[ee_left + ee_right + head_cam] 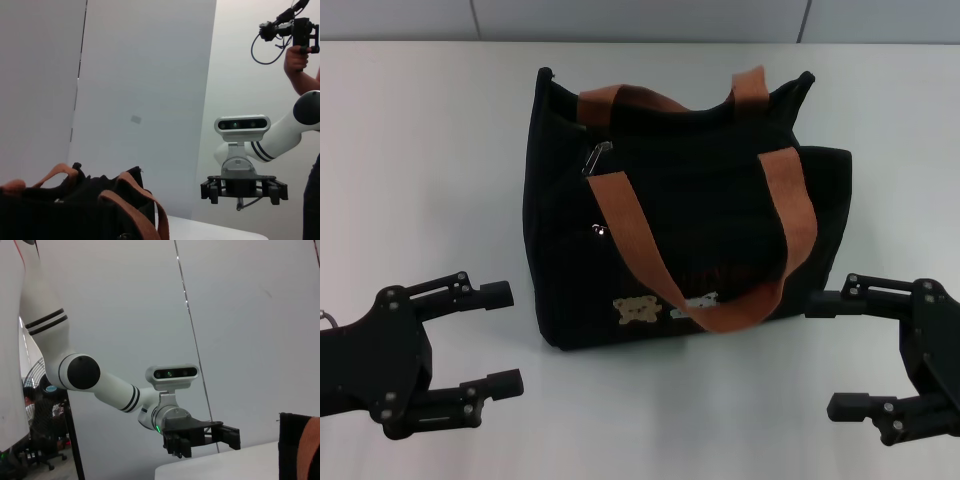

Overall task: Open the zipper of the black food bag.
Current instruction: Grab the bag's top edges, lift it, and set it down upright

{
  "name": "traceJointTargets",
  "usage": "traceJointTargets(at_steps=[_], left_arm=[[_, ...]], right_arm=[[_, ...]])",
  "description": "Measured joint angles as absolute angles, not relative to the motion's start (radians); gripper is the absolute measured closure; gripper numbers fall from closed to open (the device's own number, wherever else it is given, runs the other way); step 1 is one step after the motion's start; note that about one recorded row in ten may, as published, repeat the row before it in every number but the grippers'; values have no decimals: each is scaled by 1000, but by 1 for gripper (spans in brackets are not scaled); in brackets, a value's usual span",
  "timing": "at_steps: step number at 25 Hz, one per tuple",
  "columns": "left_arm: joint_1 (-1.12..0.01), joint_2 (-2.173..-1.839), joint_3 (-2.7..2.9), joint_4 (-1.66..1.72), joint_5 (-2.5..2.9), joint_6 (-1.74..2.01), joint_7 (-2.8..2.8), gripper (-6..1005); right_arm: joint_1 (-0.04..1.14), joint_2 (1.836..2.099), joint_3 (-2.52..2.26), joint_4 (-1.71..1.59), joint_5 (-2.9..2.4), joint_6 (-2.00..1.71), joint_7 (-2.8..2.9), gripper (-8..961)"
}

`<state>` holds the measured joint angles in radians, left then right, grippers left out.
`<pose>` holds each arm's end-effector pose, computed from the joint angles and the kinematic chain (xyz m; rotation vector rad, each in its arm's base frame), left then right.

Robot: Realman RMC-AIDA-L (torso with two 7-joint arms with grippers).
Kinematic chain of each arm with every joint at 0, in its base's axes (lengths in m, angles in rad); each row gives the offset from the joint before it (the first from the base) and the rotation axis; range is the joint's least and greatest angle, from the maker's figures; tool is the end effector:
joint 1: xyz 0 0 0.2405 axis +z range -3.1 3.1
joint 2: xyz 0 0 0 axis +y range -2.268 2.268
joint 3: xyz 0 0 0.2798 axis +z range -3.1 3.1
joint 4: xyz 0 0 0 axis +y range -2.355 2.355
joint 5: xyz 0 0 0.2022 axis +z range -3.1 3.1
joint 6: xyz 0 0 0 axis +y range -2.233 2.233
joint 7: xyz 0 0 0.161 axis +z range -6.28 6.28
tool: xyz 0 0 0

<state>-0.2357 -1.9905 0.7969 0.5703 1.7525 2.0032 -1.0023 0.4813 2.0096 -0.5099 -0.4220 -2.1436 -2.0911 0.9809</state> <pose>-0.3032 0.2133 0.0128 -2.7564 -0.2978 -1.1236 0.2679 0.2450 -0.0058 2.8409 -0.2385 -1.1675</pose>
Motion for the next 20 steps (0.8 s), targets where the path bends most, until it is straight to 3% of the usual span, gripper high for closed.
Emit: traceJointTargets(at_steps=[20], left_arm=[[-243, -1993, 768, 560, 1751, 1948, -1028, 217]], right_arm=[[486, 2011, -501, -416, -2137, -2057, 981, 114]])
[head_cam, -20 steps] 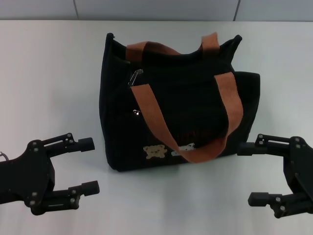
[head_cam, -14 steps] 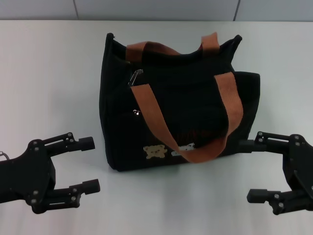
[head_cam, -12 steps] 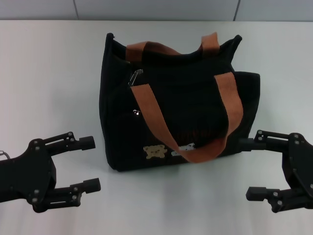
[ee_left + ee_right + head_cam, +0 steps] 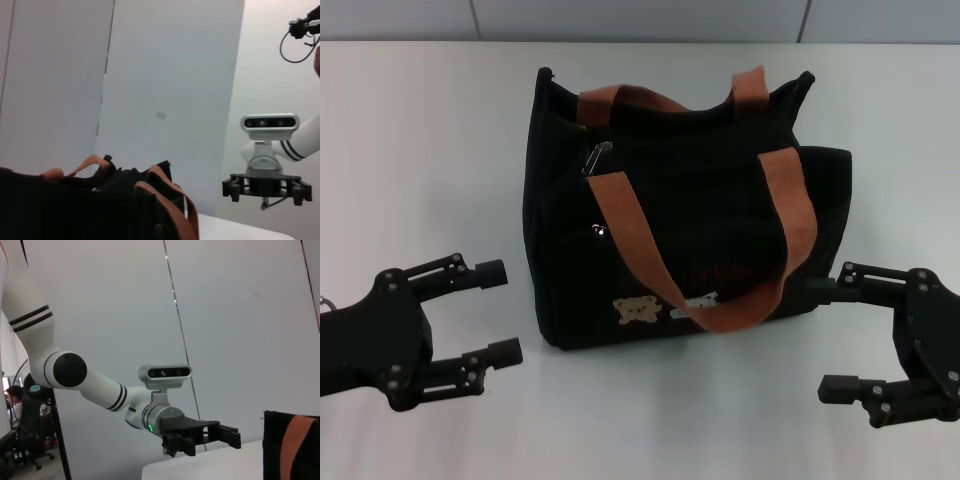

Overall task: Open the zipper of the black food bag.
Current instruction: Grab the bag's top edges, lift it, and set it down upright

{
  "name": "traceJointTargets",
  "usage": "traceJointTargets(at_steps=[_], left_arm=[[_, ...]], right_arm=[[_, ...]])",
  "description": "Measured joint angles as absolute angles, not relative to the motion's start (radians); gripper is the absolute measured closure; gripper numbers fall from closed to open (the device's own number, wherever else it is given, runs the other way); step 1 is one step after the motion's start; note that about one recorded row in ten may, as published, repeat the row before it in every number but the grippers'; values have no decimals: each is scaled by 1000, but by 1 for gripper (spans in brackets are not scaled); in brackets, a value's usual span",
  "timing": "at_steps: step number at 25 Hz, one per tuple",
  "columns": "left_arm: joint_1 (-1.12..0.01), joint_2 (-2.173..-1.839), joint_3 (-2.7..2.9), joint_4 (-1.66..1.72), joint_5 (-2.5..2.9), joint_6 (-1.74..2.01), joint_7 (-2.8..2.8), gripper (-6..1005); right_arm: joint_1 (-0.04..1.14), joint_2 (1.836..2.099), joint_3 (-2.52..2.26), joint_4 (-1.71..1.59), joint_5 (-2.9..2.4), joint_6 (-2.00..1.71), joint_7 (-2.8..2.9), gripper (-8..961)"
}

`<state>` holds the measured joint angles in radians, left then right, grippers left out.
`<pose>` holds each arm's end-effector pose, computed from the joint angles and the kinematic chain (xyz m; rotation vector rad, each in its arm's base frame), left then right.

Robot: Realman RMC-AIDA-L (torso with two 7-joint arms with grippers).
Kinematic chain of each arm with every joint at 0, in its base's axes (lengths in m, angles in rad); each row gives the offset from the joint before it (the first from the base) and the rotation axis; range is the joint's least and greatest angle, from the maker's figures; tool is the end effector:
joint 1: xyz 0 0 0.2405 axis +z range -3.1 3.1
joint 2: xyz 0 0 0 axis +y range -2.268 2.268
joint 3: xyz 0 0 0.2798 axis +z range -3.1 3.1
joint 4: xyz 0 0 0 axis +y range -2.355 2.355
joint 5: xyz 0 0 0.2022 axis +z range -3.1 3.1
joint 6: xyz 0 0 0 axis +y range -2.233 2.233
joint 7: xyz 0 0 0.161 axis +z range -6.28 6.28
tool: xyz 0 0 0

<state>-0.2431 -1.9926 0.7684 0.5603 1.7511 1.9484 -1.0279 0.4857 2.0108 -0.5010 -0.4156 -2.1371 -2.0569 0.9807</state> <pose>-0.3077 0.2235 0.0121 -2.7073 -0.3619 -1.0859 0.2686 0.2508 -0.0083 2.8737 -0.2554 -1.1684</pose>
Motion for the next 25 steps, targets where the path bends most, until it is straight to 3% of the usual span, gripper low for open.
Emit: traceJointTargets(at_steps=[6, 13, 23, 25], left_arm=[[-250, -2003, 759, 558, 1753, 1824, -1080, 216], [-310, -2055, 763, 502, 1753, 1695, -1076, 216], [-348, -2067, 769, 462, 1768, 1626, -1029, 393], [-348, -2067, 769, 460, 1768, 1626, -1026, 510]], right_arm=[[483, 2012, -500, -416, -2137, -2039, 981, 114], [478, 2025, -500, -416, -2137, -2013, 982, 114], [475, 2028, -500, -398, -2137, -1995, 981, 115], [475, 2028, -500, -397, -2137, -1993, 981, 115]])
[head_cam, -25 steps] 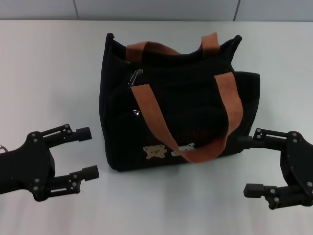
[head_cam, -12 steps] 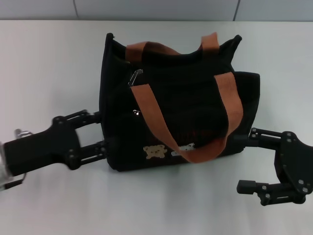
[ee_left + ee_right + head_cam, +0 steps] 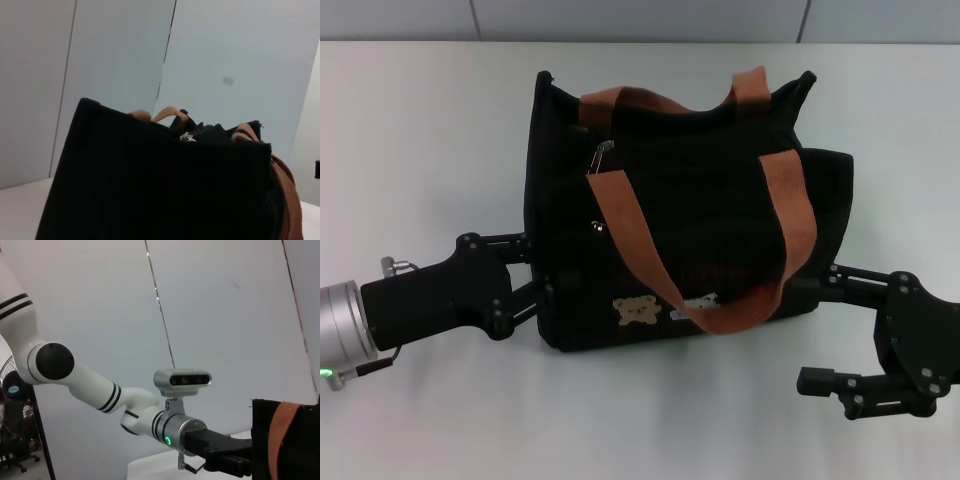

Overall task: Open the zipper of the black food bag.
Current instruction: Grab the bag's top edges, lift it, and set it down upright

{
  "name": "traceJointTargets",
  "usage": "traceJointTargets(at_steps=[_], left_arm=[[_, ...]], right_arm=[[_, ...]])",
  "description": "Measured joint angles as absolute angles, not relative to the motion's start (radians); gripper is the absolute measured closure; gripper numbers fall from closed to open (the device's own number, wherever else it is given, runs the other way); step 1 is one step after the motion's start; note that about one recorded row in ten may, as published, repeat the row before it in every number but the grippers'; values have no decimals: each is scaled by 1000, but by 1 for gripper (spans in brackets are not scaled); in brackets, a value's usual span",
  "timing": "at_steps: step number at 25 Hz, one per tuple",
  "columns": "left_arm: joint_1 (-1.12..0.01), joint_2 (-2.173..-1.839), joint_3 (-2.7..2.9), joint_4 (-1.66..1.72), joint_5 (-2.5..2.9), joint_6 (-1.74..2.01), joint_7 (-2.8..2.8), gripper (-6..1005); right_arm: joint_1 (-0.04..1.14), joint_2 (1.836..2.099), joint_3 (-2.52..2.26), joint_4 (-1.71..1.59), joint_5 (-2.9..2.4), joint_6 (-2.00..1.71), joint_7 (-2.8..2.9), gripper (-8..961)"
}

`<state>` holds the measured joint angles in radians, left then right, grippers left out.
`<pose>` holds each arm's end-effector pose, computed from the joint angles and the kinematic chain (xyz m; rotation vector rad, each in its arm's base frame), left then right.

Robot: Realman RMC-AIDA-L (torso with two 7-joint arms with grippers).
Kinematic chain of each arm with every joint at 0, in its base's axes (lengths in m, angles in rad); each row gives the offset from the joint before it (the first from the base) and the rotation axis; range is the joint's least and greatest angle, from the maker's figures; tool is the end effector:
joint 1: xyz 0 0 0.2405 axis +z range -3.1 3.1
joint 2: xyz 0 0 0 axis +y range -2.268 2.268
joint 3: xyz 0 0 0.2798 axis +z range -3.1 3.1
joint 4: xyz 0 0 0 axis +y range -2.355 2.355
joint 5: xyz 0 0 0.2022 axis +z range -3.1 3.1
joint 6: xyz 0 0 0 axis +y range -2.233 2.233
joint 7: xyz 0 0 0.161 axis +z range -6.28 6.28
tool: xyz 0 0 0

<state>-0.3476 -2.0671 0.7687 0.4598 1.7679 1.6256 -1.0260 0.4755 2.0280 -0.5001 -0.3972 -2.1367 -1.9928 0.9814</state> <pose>-0.3034 0.2730 -0.0419 -2.6164 -0.5241 -0.9192 0.2721 0.2517 -0.0210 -2.8977 0.3261 1.1568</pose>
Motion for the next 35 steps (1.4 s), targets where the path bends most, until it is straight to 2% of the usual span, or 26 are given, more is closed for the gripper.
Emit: traceJointTargets(at_steps=[2, 7, 13, 15, 18, 26, 28, 29, 33, 35], left_arm=[[-347, -2067, 767, 456, 1768, 1625, -1022, 627], [-340, -2068, 762, 455, 1768, 1621, -1011, 823], [-311, -2054, 724, 467, 1764, 1623, -996, 887], [-308, -2051, 715, 470, 1764, 1627, -994, 890], [-299, -2022, 689, 490, 1763, 1664, -979, 895], [-297, -2006, 624, 629, 1760, 1798, -975, 894], [-311, -2003, 616, 698, 1760, 1848, -982, 894], [-311, -2003, 616, 698, 1760, 1848, -982, 896], [-346, -2002, 615, 802, 1760, 1915, -986, 901], [-356, -2002, 617, 820, 1762, 1922, -991, 901]], right_arm=[[475, 2028, -500, -395, -2137, -1989, 981, 115], [475, 2029, -500, -389, -2137, -1988, 981, 115], [478, 2038, -498, -389, -2137, -1988, 984, 115], [478, 2038, -495, -389, -2137, -1987, 987, 115], [475, 2038, -486, -390, -2136, -1968, 1003, 115], [479, 2058, -501, -369, -2141, -1878, 1036, 115], [519, 2077, -540, -308, -2144, -1774, 1040, 115], [519, 2077, -540, -308, -2144, -1774, 1040, 115], [658, 2087, -565, -116, -2137, -1602, 1011, 114], [685, 2088, -559, -81, -2136, -1575, 1003, 114]])
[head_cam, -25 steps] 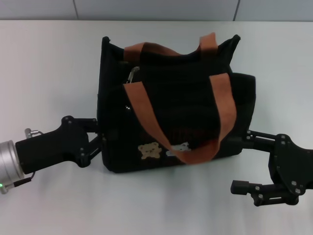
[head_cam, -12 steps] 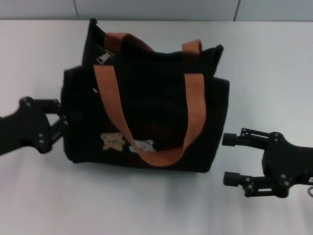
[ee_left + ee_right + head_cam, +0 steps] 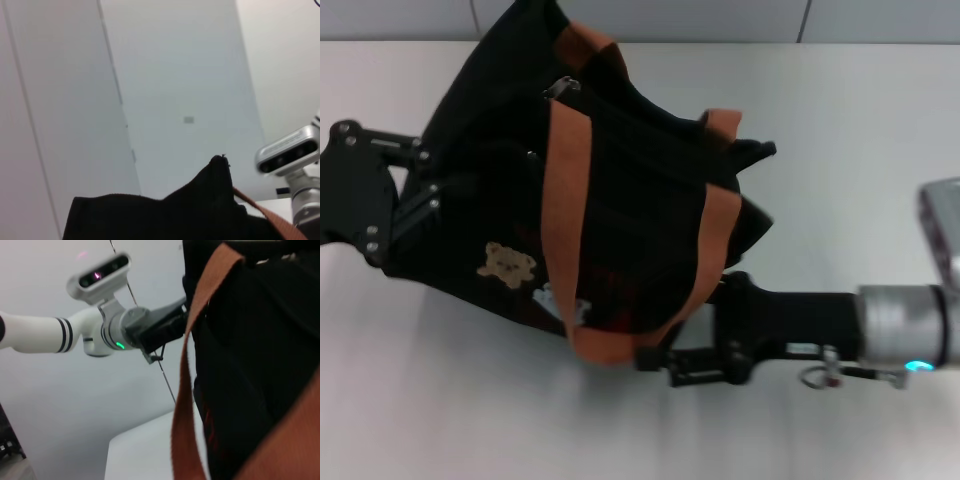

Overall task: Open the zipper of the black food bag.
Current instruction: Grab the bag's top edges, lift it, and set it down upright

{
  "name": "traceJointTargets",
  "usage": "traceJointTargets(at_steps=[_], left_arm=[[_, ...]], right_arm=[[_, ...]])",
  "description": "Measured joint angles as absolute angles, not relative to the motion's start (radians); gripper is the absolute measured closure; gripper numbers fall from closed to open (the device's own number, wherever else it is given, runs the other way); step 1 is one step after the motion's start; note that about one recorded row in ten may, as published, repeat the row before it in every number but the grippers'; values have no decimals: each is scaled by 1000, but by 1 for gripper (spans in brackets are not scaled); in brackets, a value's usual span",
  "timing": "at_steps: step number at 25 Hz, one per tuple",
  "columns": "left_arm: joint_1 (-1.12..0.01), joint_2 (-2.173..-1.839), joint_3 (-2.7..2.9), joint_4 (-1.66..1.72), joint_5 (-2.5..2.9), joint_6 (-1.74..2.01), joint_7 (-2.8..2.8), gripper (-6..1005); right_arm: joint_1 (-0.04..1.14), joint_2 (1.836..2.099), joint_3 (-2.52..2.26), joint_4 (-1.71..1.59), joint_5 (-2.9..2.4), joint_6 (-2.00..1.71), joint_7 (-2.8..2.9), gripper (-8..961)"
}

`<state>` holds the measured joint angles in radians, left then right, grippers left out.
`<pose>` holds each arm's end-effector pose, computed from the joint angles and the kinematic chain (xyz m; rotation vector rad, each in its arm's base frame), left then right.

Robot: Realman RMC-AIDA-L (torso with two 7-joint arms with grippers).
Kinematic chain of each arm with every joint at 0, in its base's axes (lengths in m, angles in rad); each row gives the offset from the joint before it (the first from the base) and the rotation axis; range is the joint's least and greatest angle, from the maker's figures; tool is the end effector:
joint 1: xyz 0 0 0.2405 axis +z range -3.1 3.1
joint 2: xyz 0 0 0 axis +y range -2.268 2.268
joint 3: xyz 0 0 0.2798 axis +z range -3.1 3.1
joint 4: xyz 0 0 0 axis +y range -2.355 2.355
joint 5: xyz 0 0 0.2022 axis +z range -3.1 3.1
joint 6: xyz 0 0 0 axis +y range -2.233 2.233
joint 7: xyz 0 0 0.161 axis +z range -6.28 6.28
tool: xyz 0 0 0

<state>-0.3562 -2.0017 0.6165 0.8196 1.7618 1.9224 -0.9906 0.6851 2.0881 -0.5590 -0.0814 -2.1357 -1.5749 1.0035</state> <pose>-0.2759 0.2859 0.0601 -2.5896 0.0949 -0.8918 0.2284 0.2879 -0.1146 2.8927 -0.5538 -0.9737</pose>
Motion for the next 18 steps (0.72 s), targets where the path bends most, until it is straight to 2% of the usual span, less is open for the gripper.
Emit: traceJointTargets(at_steps=[3, 8, 10, 14, 17, 18], left_arm=[[-394, -2006, 624, 856, 1760, 1954, -998, 900], [-417, -2020, 630, 878, 1758, 1968, -991, 900], [-421, -2023, 647, 882, 1761, 1966, -980, 900], [-418, -2026, 656, 882, 1790, 1956, -954, 901], [-414, -2028, 657, 880, 1827, 1952, -941, 901], [-412, -2031, 656, 876, 1854, 1953, -930, 901]], right_arm=[[799, 2093, -529, 49, -2133, -1497, 985, 114], [899, 2094, -525, 164, -2145, -1462, 967, 114], [901, 2094, -529, 164, -2150, -1462, 978, 114], [844, 2090, -535, 78, -2223, -1531, 1059, 114], [746, 2084, -535, -44, -2264, -1677, 1095, 114], [680, 2081, -535, -117, -2270, -1788, 1097, 114]])
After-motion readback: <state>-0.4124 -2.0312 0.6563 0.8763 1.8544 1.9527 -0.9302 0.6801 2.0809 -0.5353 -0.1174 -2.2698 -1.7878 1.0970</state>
